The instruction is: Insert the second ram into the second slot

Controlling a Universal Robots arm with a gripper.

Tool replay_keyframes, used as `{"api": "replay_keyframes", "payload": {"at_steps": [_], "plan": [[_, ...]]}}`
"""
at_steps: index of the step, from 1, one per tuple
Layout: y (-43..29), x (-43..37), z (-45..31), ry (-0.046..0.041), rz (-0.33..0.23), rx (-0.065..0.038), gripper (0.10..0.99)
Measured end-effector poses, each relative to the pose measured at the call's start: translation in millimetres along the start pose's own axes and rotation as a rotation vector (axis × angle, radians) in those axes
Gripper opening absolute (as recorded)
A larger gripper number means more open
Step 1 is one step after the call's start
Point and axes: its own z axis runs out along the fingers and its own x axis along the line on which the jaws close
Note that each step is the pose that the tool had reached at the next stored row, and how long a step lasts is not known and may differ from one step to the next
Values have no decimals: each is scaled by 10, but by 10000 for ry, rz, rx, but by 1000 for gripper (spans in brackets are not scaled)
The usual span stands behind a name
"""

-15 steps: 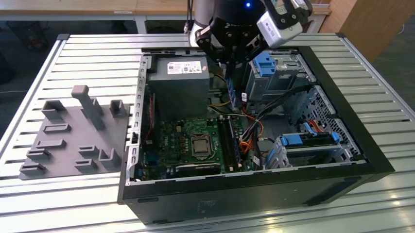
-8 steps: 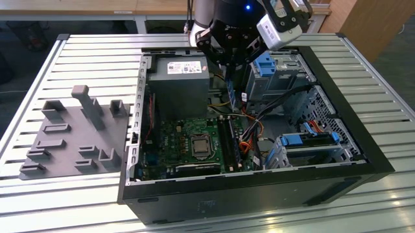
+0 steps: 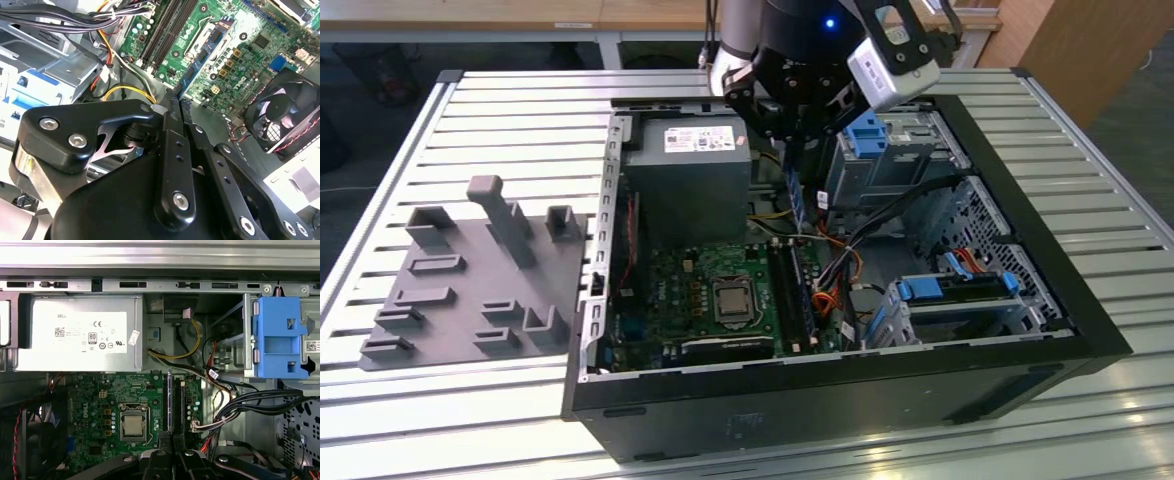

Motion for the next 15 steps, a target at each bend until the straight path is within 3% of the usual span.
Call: {"api": "replay_keyframes", "payload": {"at_steps": [15], "plan": [[-3,0,41,-1,-1,17,133]]}}
